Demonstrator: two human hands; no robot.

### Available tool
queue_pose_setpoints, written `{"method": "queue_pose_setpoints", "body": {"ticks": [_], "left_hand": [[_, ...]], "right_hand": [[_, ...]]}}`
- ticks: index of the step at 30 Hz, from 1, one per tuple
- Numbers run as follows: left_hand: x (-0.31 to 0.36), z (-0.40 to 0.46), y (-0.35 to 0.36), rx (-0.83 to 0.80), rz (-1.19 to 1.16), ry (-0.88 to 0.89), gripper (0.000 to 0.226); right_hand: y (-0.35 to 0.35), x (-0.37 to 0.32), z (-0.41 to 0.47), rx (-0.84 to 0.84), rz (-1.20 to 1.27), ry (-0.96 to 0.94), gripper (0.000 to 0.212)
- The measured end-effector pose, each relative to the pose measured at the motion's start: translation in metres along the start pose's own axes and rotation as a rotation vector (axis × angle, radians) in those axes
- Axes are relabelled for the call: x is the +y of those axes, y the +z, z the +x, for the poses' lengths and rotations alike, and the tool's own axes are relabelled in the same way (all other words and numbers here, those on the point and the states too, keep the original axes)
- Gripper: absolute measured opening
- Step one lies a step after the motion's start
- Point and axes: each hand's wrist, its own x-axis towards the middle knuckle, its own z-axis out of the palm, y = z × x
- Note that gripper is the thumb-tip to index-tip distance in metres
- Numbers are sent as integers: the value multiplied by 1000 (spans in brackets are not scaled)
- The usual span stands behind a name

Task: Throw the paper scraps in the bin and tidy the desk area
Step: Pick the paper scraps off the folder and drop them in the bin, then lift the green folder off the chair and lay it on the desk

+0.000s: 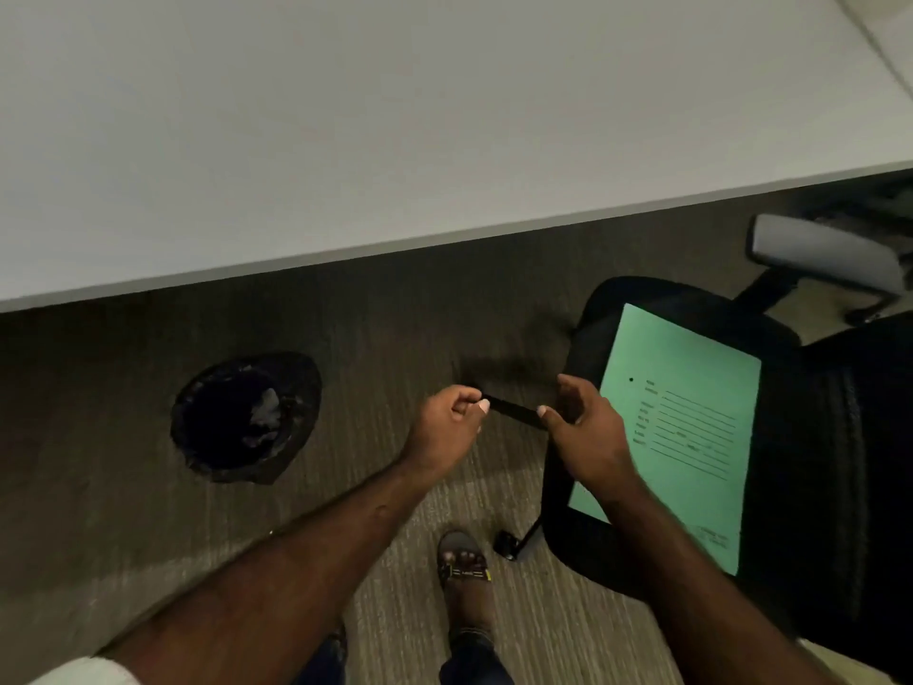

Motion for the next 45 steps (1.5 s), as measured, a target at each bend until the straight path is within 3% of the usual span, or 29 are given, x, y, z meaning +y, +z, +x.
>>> {"method": "queue_pose_setpoints", "body": {"ticks": [9, 20, 25, 31, 37, 45], "left_hand": [[28, -8, 104, -111, 181, 38, 28], [17, -8, 157, -196, 394, -79, 48], [14, -5, 163, -218, 382, -141, 38], [19, 0, 156, -241, 402, -183, 22], [25, -8, 136, -135, 355, -233, 20], [49, -37, 79, -113, 206, -253, 22]], "right_hand": [[-117, 96, 12, 260, -83, 233, 57], [-142, 168, 9, 160, -121, 492, 82], [-143, 173, 16, 161, -119, 515, 79], [-139, 176, 21, 137, 85, 545, 60], [-126, 168, 22, 64, 439, 564, 74], [-118, 138, 11, -22, 636, 440, 82]]}}
